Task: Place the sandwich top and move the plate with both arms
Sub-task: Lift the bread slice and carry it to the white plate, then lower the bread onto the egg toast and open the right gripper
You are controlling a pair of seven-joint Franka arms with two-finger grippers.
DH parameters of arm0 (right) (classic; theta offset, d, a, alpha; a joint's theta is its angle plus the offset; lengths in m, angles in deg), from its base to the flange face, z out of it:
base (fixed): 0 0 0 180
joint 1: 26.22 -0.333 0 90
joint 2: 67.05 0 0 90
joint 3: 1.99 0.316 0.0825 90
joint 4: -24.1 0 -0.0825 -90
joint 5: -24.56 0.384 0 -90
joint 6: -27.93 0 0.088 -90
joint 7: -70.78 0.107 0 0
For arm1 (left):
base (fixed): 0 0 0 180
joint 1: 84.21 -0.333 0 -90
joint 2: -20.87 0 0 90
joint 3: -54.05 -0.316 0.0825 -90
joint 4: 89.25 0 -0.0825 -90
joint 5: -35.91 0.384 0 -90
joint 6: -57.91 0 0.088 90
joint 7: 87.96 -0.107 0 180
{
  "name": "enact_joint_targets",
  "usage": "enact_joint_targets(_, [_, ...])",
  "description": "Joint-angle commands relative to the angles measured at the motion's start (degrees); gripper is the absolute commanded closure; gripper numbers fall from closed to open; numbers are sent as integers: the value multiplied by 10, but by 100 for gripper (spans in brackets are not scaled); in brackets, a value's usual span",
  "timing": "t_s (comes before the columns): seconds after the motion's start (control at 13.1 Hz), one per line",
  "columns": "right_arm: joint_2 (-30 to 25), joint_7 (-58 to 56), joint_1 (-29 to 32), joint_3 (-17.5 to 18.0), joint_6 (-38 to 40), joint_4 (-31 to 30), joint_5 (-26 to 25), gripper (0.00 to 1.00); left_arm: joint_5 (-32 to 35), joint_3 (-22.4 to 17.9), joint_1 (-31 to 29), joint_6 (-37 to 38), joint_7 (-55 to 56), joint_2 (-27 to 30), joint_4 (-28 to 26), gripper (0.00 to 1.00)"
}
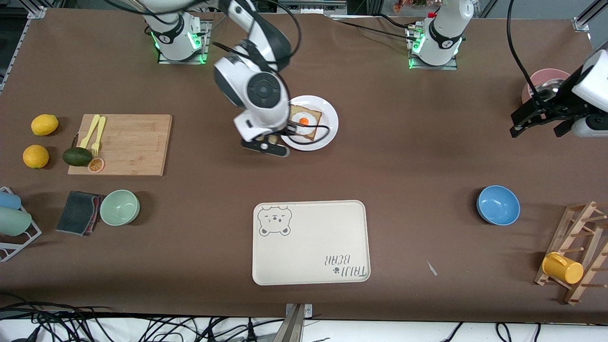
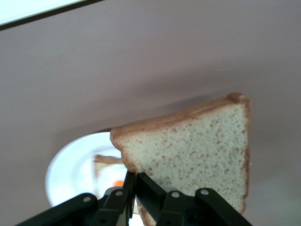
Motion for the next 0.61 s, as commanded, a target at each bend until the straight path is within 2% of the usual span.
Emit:
enact_joint_targets(0.0, [73,52,-55,-6,-19,83,-12,100,-11,2,-3,16,-4,-3,12,0])
enact_joint_targets(0.15, [95,60,-77,-6,-22,87,-11,100,-12,2,-2,27,-4,-3,15,0])
enact_joint_targets(0.46, [95,92,-88,7,-15,56,-17,100,-12,2,-3,51,-3,-4,15,0])
enact_joint_targets(0.53, [99,92,-93,8,-15,57,-17,73,-12,2,-3,54,-3,-3,13,0])
